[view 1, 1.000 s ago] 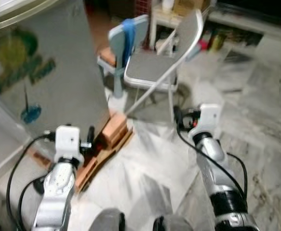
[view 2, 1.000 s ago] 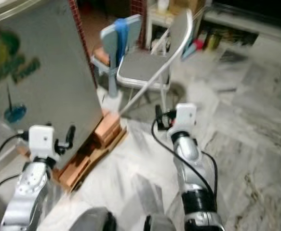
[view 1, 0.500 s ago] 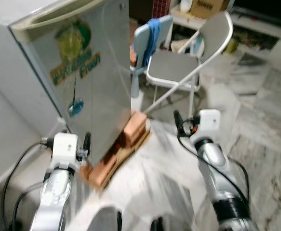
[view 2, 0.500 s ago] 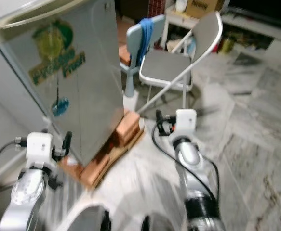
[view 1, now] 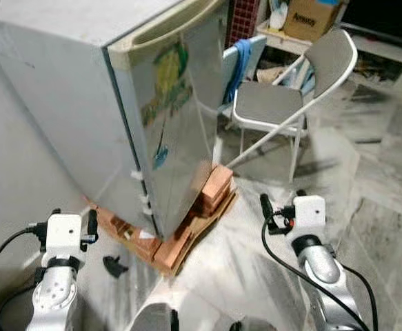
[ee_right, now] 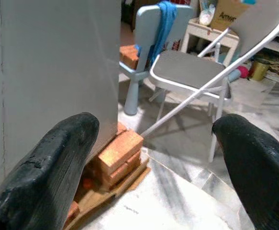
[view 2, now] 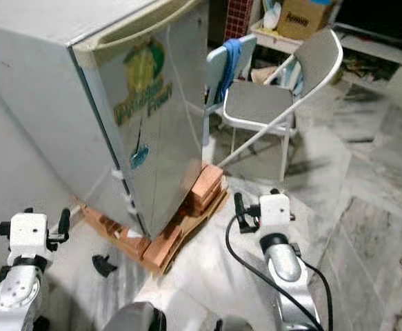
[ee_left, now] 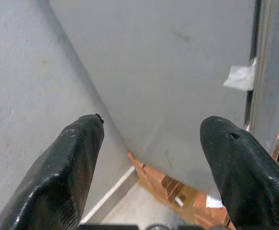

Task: Restocking fridge

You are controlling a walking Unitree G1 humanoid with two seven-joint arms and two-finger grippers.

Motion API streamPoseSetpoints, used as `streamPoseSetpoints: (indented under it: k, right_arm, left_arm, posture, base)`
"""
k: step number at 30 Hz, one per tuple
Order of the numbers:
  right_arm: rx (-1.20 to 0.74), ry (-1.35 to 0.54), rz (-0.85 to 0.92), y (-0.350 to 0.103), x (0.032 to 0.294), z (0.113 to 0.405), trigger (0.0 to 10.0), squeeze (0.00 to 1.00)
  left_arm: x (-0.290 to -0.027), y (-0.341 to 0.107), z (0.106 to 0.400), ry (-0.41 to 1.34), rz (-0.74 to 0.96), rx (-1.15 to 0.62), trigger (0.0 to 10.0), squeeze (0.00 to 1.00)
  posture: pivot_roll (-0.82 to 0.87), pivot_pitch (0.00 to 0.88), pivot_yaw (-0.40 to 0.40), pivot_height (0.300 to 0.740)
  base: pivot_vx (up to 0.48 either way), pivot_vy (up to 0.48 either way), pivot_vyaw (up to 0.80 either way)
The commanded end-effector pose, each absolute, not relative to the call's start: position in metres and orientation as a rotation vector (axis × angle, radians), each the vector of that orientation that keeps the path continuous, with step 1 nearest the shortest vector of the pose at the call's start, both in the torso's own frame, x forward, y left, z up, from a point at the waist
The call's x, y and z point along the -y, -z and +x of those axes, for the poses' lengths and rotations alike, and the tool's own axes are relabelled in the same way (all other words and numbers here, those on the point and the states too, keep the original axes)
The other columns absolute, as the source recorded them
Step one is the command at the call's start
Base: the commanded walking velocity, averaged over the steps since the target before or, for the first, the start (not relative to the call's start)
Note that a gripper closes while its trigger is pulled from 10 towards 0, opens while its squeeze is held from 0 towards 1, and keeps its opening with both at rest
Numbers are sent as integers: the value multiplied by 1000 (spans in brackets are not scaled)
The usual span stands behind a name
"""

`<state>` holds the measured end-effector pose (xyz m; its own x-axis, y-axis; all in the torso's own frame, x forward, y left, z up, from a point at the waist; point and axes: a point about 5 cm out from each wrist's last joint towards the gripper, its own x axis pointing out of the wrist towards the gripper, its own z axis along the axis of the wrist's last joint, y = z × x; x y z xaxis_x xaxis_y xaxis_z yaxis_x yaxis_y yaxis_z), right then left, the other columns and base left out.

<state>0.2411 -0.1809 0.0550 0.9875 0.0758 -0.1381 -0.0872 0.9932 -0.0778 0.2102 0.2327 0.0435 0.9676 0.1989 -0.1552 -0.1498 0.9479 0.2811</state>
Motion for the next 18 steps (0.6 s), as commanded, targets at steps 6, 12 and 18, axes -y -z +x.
streamPoseSetpoints:
  k: [6, 12, 18]
  right_arm:
    - [-7, -146, -110, -75, 163, 246, 10000, 0]
    - [-18, -149, -139, -68, 153, 243, 10000, 0]
    - [5, -241, -183, -71, 142, 248, 10000, 0]
  left_arm:
    - [-225, -40, 224, -128, 290, -163, 10000, 0]
    - [-216, -39, 233, -89, 276, -157, 10000, 0]
    - [-218, -37, 235, -117, 259, -151, 10000, 0]
  posture:
    - [55, 0, 71, 740]
    - [49, 0, 77, 740]
    - [64, 0, 37, 740]
  base:
    - [0, 0, 0]
    - [0, 0, 0]
    - [0, 0, 0]
